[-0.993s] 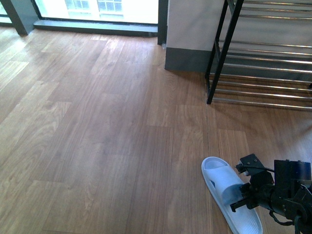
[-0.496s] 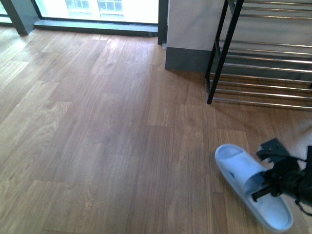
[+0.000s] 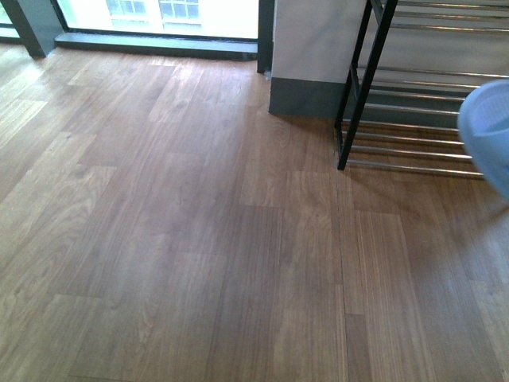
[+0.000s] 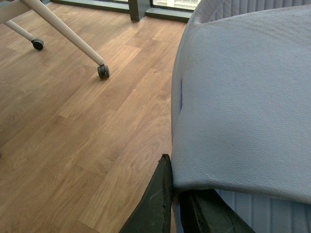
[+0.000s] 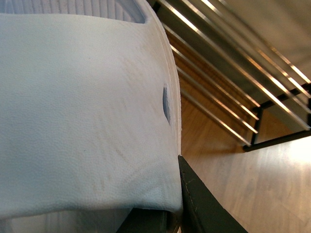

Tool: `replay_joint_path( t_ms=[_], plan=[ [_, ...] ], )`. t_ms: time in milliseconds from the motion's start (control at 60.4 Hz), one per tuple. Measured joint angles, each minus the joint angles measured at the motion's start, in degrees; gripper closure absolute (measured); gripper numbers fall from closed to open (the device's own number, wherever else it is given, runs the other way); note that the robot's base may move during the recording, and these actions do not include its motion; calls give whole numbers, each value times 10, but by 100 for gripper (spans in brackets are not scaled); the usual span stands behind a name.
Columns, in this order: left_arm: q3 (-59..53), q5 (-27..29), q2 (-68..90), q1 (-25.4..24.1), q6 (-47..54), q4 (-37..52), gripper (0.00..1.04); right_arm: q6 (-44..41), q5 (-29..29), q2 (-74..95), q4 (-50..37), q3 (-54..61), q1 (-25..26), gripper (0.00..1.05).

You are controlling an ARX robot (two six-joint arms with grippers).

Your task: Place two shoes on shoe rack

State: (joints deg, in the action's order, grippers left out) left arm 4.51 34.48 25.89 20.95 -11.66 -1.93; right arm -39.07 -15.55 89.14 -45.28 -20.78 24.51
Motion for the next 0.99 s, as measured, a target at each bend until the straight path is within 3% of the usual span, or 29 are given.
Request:
replay_joint_path(
  t_ms=[182, 331, 463, 513, 612, 993],
  plan=[
    [0, 0, 0, 0, 0, 0, 103, 44, 1, -286, 155, 51, -5, 103],
    [0, 0, 0, 0, 0, 0, 103, 73, 42, -500, 278, 82, -41, 103],
    [0, 0, 0, 0, 0, 0, 103, 119, 121, -669, 392, 109, -105, 103],
    [0, 0, 0, 0, 0, 0, 103, 134, 178, -744, 431, 130, -156, 103],
    [0, 0, 0, 0, 0, 0, 103, 159, 218, -786, 426, 166, -203, 103],
    [0, 0, 0, 0, 0, 0, 103, 198, 195, -761, 393, 185, -184, 103]
  ],
)
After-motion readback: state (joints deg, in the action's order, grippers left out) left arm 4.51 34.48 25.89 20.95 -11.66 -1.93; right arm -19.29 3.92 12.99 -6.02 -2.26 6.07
